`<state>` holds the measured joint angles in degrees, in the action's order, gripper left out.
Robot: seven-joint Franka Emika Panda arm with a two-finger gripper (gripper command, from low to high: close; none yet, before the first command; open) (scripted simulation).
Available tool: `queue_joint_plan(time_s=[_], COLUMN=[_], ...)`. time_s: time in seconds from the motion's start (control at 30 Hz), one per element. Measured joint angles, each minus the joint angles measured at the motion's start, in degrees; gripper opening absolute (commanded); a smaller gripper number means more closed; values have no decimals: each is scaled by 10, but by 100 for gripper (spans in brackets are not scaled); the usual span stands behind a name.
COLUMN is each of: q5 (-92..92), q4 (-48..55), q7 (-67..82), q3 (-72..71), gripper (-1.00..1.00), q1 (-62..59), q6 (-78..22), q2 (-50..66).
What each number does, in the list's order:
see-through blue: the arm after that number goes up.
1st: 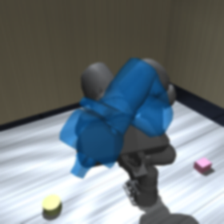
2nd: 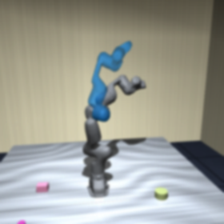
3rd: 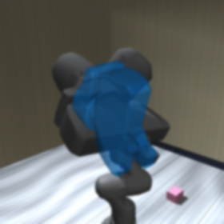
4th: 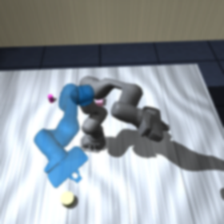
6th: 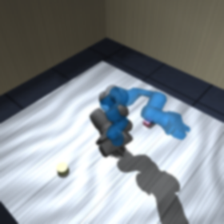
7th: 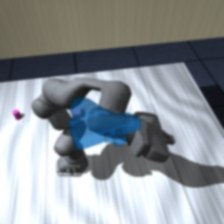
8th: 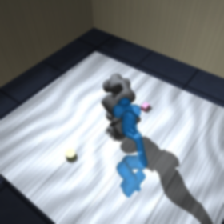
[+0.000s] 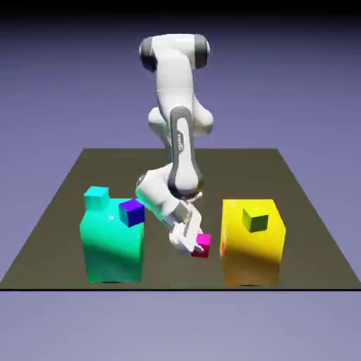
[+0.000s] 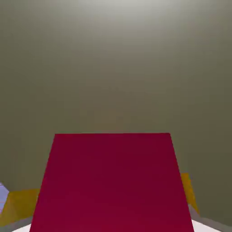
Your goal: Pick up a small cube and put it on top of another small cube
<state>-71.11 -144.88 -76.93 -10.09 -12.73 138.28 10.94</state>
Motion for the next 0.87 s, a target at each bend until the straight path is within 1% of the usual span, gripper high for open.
queue_joint_plan(time_s=[0.3,0.5,0.53,0.6,0.67,0.77,0.8,0.87], q5=[220,312,308,306,306,277,273,274], q4=[160,267,276,277,277,225,220,220], q7=[-143,-253,-264,-266,-266,-241,-238,-238], q3=[90,177,189,191,191,172,170,170], gripper=[-100,-100,-100,-100,-100,-100,100,100], q1=[-68,-110,-122,-127,-90,-83,-81,-84], q6=[-212,-361,-375,-377,-377,-302,-294,-295], q2=[-117,-116,-100,-95,-95,-75,-73,-73])
